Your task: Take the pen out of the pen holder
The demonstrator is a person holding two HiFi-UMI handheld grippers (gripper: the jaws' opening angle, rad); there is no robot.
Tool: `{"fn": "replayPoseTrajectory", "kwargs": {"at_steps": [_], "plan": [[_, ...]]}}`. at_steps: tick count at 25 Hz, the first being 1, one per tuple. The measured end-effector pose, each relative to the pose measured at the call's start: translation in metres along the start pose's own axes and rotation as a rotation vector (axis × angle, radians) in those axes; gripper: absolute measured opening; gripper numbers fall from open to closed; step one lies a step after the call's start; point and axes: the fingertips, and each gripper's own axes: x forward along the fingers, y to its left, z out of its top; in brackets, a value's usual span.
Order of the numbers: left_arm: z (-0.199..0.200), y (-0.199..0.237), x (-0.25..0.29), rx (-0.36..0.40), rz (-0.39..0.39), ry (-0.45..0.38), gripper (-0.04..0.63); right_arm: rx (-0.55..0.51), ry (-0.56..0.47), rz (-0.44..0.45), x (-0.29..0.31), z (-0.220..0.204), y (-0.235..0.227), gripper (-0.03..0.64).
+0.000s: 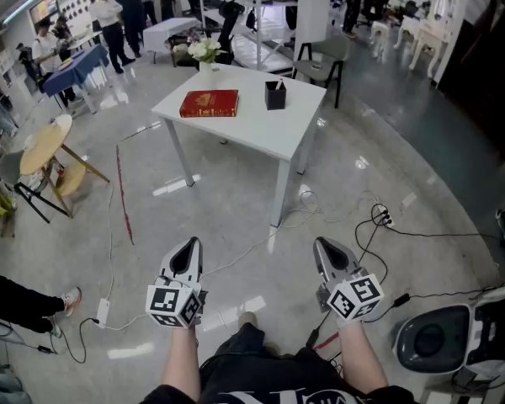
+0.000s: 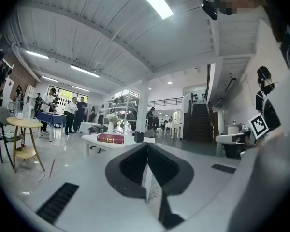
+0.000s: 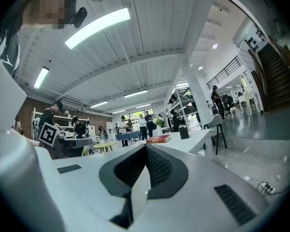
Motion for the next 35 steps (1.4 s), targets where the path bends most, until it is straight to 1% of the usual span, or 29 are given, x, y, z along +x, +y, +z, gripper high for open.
{"fn": "replayPoseTrajectory", "kwargs": {"at_steps": [8, 14, 19, 21, 23, 28, 35], "plan": [[-0.007, 0.008, 0.021, -0.016, -0.009, 0.008, 0.005, 0.001, 0.01, 0.001, 0.02, -0.004, -0.008, 0.009], [-0.012, 0.018, 0.044, -0.022, -0.028, 0.03, 0.005, 0.008, 0.022, -0.013, 0.039, -0.007, -0.019, 0.009], [-0.012, 0.031, 0.069, -0.018, -0.052, 0.041, 0.005, 0.025, 0.005, -0.055, 0.06, -0.003, -0.034, 0.01], [-0.01, 0.038, 0.082, -0.015, -0.064, 0.041, 0.005, 0.041, 0.003, -0.06, 0.071, -0.002, -0.039, 0.06], [-0.009, 0.045, 0.096, -0.012, -0.077, 0.04, 0.005, 0.055, -0.001, -0.059, 0.084, -0.001, -0.045, 0.129], [-0.01, 0.063, 0.124, -0.006, -0.106, 0.036, 0.005, 0.055, -0.02, -0.078, 0.116, -0.002, -0.056, 0.154], [-0.02, 0.082, 0.151, -0.013, -0.129, 0.053, 0.005, 0.043, -0.02, -0.114, 0.14, -0.002, -0.064, 0.16]]}}
